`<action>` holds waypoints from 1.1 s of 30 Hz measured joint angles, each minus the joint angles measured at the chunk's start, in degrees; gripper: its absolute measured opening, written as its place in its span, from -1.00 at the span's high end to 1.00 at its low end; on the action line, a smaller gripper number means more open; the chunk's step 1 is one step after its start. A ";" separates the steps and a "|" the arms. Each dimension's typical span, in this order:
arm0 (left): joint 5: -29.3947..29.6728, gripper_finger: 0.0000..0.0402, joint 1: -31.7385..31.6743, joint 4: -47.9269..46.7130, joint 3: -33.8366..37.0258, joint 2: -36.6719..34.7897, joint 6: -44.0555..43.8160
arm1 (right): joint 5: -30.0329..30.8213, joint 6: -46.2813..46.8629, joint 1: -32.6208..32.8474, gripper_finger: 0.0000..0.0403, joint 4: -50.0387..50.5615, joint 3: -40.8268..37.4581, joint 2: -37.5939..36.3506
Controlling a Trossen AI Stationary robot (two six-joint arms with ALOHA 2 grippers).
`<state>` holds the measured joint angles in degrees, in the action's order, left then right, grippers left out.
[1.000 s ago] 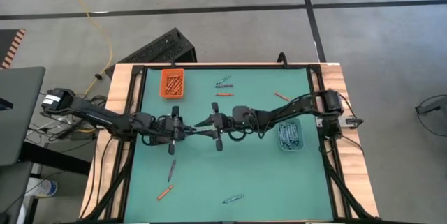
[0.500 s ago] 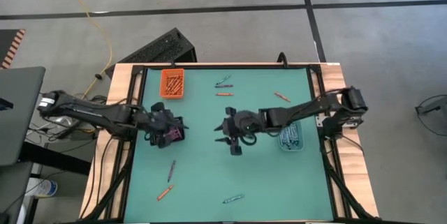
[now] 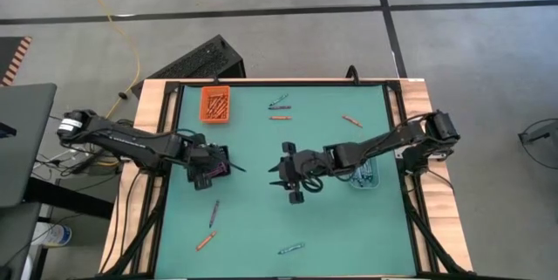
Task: Sort crayons
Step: Put the violet crayon into the black bin, then put the orange crayon into the orange bin
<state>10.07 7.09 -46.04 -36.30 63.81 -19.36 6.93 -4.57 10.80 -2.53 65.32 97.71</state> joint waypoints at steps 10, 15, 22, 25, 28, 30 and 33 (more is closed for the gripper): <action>-1.82 0.53 0.00 -5.47 -3.61 2.60 -2.82 | 0.68 3.03 0.84 0.19 1.60 0.00 0.00; -1.78 0.32 0.00 -9.17 -7.20 2.58 -0.90 | 0.68 3.07 1.68 0.19 3.32 0.00 0.04; 4.98 0.27 2.25 -3.63 -10.28 1.83 0.14 | 0.68 3.09 4.05 0.19 6.99 0.00 -0.37; 12.64 0.26 5.19 10.00 -7.33 1.74 3.91 | 0.66 1.96 5.59 0.19 10.16 0.00 -1.89; 13.94 0.26 8.28 29.89 -2.57 1.77 12.51 | 0.68 -0.48 7.13 0.19 12.67 0.00 -4.03; 12.17 0.26 9.99 42.21 0.85 1.77 18.97 | 0.67 -1.70 8.02 0.19 14.23 0.00 -5.69; 11.16 0.26 11.93 52.53 5.01 0.19 25.96 | 0.69 -3.72 9.06 0.19 15.51 -0.55 -8.85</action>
<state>21.24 19.02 6.49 -31.29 64.00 6.60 7.62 -8.29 19.86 12.99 64.77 88.87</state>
